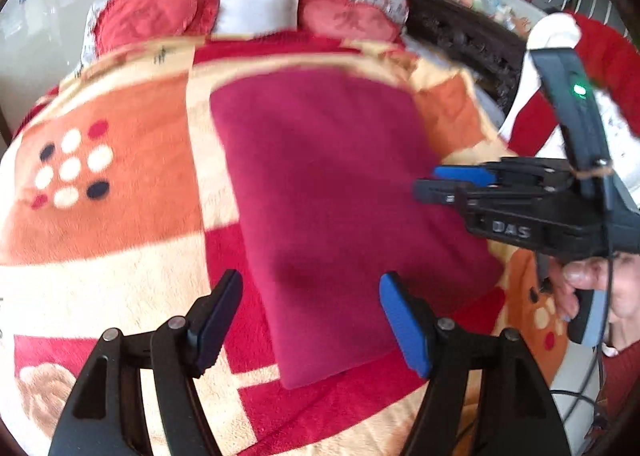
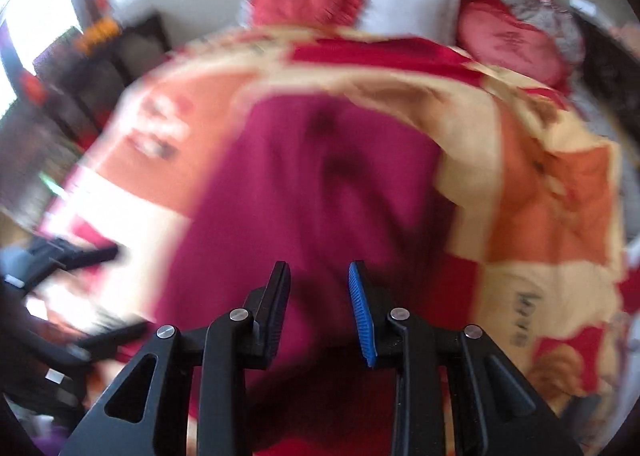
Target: Fold small clothes
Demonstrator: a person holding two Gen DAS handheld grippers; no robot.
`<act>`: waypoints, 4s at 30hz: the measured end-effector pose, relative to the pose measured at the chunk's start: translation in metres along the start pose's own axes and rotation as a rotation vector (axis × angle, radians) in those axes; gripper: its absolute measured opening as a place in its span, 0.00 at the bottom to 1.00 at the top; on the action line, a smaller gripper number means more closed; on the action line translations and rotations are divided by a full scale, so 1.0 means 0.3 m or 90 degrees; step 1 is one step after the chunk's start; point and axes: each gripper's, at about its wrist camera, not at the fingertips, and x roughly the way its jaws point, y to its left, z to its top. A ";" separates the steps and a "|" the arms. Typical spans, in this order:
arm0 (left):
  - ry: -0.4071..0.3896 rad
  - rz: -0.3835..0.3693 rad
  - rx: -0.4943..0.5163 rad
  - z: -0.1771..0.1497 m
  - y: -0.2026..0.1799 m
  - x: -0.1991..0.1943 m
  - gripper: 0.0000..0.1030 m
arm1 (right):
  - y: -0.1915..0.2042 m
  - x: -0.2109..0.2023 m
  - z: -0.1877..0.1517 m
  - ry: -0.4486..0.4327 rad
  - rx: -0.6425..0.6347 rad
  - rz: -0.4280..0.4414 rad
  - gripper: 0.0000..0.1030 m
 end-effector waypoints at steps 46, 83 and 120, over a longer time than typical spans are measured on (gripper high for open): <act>0.017 0.025 0.006 -0.031 -0.039 0.080 0.73 | -0.073 -0.073 -0.070 -0.015 0.195 0.030 0.24; 0.005 -0.144 -0.163 0.075 0.187 0.159 0.89 | -0.267 0.116 -0.066 -0.064 0.300 0.202 0.49; -0.029 0.064 -0.163 -0.307 0.350 -0.246 0.82 | 0.286 -0.239 -0.210 -0.061 0.100 0.195 0.22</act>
